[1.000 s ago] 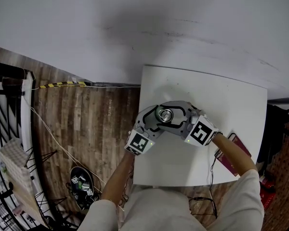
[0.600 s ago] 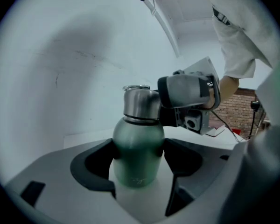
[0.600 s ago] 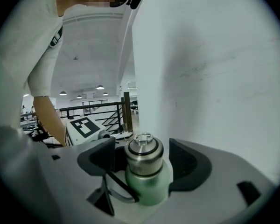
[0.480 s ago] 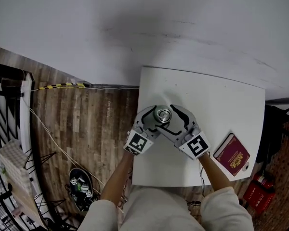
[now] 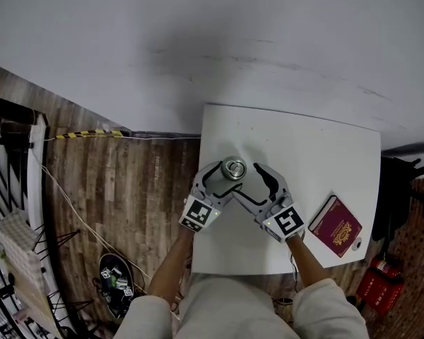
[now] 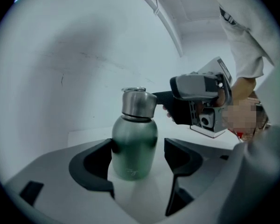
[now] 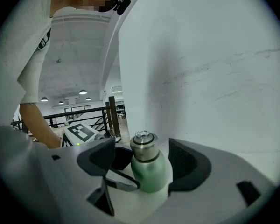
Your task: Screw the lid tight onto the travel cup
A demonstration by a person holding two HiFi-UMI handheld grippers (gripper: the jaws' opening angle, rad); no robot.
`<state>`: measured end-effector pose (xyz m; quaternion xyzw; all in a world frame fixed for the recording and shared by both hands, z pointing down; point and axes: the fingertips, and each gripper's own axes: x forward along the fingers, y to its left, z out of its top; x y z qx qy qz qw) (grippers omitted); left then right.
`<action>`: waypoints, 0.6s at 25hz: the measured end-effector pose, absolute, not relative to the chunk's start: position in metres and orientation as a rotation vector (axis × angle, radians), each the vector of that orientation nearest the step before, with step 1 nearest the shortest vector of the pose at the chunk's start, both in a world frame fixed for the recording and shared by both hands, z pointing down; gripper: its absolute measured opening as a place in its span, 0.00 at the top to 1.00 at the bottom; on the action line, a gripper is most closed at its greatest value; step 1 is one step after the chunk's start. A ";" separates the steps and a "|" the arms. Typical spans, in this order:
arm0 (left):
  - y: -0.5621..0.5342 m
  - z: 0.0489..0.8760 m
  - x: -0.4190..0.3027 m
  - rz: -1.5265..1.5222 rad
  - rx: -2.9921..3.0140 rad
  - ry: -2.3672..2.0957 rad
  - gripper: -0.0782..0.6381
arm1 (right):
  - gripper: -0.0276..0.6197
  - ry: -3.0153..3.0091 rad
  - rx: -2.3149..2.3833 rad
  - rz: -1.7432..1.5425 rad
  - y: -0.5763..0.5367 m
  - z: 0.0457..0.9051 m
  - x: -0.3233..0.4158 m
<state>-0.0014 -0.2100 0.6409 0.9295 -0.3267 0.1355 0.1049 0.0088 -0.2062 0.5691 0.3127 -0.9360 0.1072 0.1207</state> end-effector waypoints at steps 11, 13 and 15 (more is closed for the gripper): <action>-0.166 0.617 -0.036 0.395 2.675 -1.093 0.43 | 0.48 -2.679 1.076 0.406 -0.170 0.559 0.042; -0.158 0.609 -0.043 0.387 2.666 -1.118 0.43 | 0.54 -2.670 1.117 0.409 -0.165 0.557 0.049; -0.151 0.598 -0.051 0.374 2.655 -1.145 0.43 | 0.58 -2.656 1.176 0.399 -0.161 0.551 0.058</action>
